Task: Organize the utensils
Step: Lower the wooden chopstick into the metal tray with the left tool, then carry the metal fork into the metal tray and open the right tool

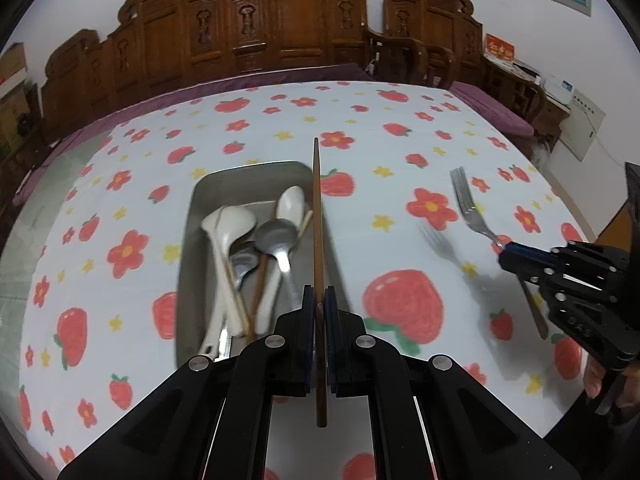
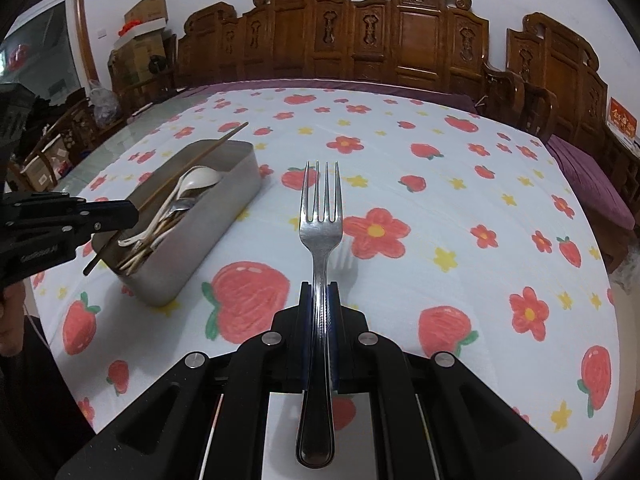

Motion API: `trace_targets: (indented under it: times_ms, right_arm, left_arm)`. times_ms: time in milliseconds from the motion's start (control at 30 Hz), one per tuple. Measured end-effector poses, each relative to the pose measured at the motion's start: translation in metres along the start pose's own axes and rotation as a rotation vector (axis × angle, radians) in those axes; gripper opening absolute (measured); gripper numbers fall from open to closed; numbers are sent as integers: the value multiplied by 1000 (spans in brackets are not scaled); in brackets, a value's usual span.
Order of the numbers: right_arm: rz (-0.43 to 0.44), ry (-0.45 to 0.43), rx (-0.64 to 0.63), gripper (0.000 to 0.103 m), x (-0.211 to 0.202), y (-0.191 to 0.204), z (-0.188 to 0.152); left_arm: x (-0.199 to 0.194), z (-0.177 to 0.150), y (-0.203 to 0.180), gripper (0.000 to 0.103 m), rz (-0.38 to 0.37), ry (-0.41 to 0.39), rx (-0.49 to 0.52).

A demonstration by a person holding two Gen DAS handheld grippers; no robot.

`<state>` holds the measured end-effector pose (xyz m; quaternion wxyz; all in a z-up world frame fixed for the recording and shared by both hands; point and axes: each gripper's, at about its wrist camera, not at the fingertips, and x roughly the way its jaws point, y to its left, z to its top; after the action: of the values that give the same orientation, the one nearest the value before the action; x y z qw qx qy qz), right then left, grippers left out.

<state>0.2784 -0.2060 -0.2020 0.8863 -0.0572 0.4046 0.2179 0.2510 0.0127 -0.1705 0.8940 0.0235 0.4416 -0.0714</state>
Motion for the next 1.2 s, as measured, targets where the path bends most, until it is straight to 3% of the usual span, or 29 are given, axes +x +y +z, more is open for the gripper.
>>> trace_targets:
  times_ms: [467,900,1200]
  right_arm:
    - [28,-9,-35,9,-5,22,0]
    - [63,-18,-49,9,-11,44,5]
    - [74,-20,-72,9,-3,68,29]
  left_arm:
    - [27,-6,46,4,22,74,-72]
    - [39,-1,57,5,11,74,-94]
    - [18,0,68,7,-1,27,-92]
